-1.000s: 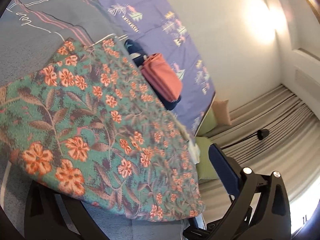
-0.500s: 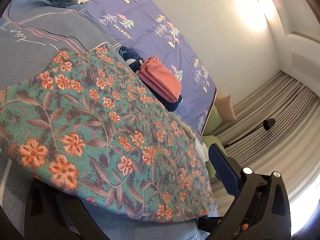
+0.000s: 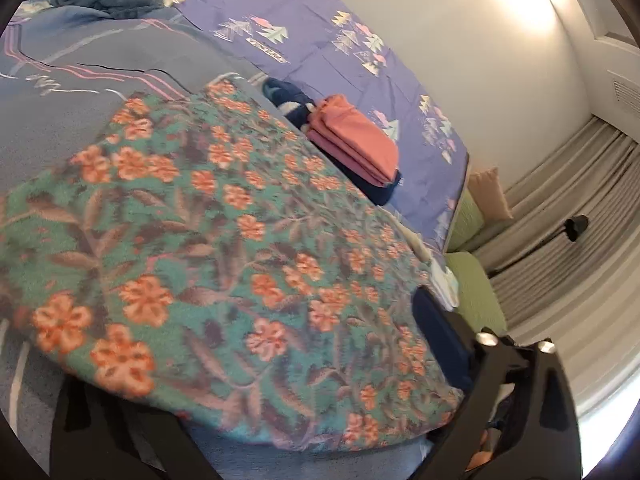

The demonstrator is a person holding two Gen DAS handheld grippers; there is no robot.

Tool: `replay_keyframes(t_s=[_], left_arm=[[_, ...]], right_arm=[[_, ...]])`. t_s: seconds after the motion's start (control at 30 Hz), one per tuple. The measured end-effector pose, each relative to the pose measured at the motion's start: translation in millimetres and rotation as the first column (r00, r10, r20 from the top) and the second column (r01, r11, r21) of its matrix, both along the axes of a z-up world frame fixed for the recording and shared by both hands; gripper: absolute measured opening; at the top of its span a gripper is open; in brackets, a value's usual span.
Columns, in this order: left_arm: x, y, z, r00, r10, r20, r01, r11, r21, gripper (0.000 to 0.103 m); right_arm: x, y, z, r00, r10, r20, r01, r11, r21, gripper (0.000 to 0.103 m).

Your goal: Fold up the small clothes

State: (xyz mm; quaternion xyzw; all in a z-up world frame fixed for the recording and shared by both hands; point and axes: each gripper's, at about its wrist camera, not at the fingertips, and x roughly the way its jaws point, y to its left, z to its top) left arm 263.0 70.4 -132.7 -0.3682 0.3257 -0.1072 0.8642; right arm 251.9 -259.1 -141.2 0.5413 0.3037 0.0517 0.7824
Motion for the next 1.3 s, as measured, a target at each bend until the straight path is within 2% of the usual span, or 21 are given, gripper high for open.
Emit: replay_keyframes(t_s=[0.03, 0.07, 0.1, 0.13, 0.17, 0.2, 0.23, 0.33, 0.43, 0.53, 0.73, 1.3], left_arm=[[-1.2, 3.1, -2.4, 1.000, 0.021, -0.011, -0.021, 1.000, -0.001, 0.070], [-3.2, 8.7, -6.4, 0.999, 0.048, -0.023, -0.049, 0.999, -0.020, 0.051], [-5.9, 17.4, -12.7, 0.996, 0.084, -0.042, -0.086, 0.995, -0.057, 0.041], [-8.1, 26.6, -20.2, 0.991, 0.114, -0.068, -0.121, 0.987, -0.102, 0.025], [-9.7, 32.1, -25.1, 0.989, 0.121, -0.079, -0.131, 0.981, -0.140, 0.019], [-10.8, 37.1, -30.1, 0.988, 0.124, -0.088, -0.139, 0.973, -0.185, 0.014], [-11.7, 39.1, -31.8, 0.989, 0.122, -0.084, -0.137, 0.968, -0.210, 0.013], [-12.1, 35.7, -30.2, 0.988, 0.130, -0.078, -0.142, 0.974, -0.179, 0.013], [-12.4, 37.6, -32.8, 0.988, 0.134, -0.072, -0.146, 0.969, -0.199, 0.013], [-11.9, 36.2, -32.2, 0.989, 0.133, -0.067, -0.144, 0.973, -0.182, 0.013], [-15.8, 41.0, -35.9, 0.993, 0.102, -0.058, -0.113, 0.970, -0.214, 0.013], [-16.5, 35.9, -30.2, 0.991, 0.118, -0.063, -0.127, 0.981, -0.150, 0.007]], right_arm=[[-3.7, 0.1, -1.4, 1.000, -0.020, 0.000, 0.020, 1.000, -0.015, 0.082], [-6.9, -1.0, -3.8, 0.999, -0.039, -0.009, 0.039, 0.999, -0.029, 0.066], [-9.9, -2.6, -7.1, 0.998, -0.061, -0.020, 0.061, 0.997, -0.039, 0.044], [-12.7, -6.9, -15.2, 0.995, -0.090, -0.039, 0.089, 0.995, -0.039, 0.029], [-13.8, -11.0, -23.5, 0.993, -0.104, -0.056, 0.103, 0.994, -0.025, 0.009], [-14.7, -15.3, -32.6, 0.994, -0.102, -0.045, 0.103, 0.995, 0.018, 0.006], [-14.8, -17.4, -35.1, 0.995, -0.094, -0.028, 0.096, 0.995, 0.040, 0.006], [-14.1, -15.0, -33.4, 0.996, -0.091, -0.015, 0.091, 0.996, 0.007, 0.006], [-13.9, -12.8, -33.4, 0.995, -0.099, 0.035, 0.099, 0.995, -0.016, 0.006], [-16.0, -12.4, -34.3, 0.994, -0.096, 0.052, 0.097, 0.995, -0.024, 0.006], [-13.1, -10.5, -30.1, 0.998, -0.042, 0.043, 0.044, 0.998, -0.052, 0.006], [-12.2, -1.5, -24.5, 0.998, -0.046, 0.043, 0.051, 0.989, -0.141, 0.005]])
